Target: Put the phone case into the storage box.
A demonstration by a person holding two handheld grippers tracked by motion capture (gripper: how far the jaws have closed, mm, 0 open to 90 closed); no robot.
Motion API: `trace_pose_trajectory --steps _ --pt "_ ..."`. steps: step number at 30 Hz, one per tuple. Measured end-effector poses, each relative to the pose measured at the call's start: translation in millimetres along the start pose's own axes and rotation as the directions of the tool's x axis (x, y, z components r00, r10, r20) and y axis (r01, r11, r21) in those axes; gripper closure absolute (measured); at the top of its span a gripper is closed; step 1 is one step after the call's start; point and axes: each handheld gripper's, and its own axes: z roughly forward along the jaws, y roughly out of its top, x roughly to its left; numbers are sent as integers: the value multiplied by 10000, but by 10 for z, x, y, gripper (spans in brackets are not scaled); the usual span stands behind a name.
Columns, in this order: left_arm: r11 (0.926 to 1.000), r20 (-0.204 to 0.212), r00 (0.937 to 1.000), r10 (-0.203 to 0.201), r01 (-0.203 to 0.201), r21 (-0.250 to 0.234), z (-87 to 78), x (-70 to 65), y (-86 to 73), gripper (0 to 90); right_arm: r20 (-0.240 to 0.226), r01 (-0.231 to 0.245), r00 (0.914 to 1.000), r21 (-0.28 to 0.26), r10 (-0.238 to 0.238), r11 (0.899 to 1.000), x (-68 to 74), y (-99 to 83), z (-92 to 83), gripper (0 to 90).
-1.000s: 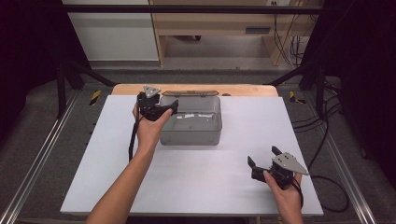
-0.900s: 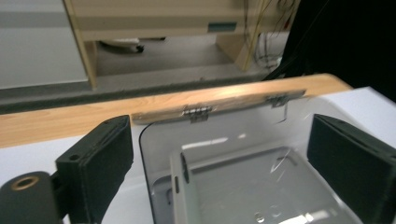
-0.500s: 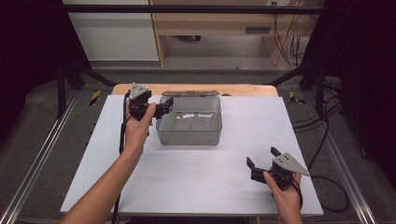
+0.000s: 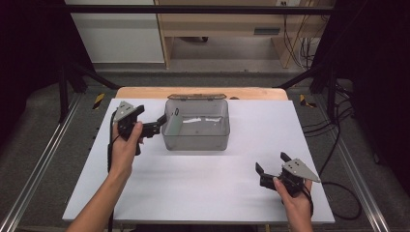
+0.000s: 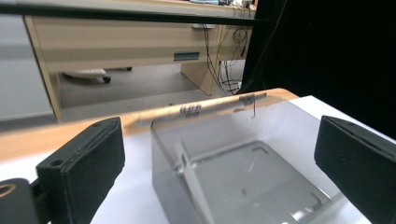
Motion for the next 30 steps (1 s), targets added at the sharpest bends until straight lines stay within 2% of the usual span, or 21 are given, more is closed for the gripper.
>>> trace_pose_trajectory --steps 2,6,12,17,23,30 --pt "10000 23 10000 -56 56 12 -98 34 -57 21 -76 -114 9999 -108 113 9999 -8 1 -15 35" --pt "9994 -130 9993 353 -352 44 -256 120 -80 22 -90 -78 9999 -238 76 9997 -19 -4 -23 35" --pt "9979 -293 9985 469 -482 -432 -508 237 -46 20 20 46 10000 -218 -45 9998 -35 -14 -4 36" --pt "9956 -568 9970 526 -568 -747 -728 316 -125 23 180 57 9998 -279 -52 9996 -47 -23 -9 36" --pt "9963 -719 9973 143 -203 -833 -909 451 -311 23 247 24 9997 -311 -17 9995 -70 -38 -16 36" --pt "9978 -829 9965 59 -114 -658 -1062 578 -509 24 177 136 9998 -379 -129 9992 -44 -26 6 36"
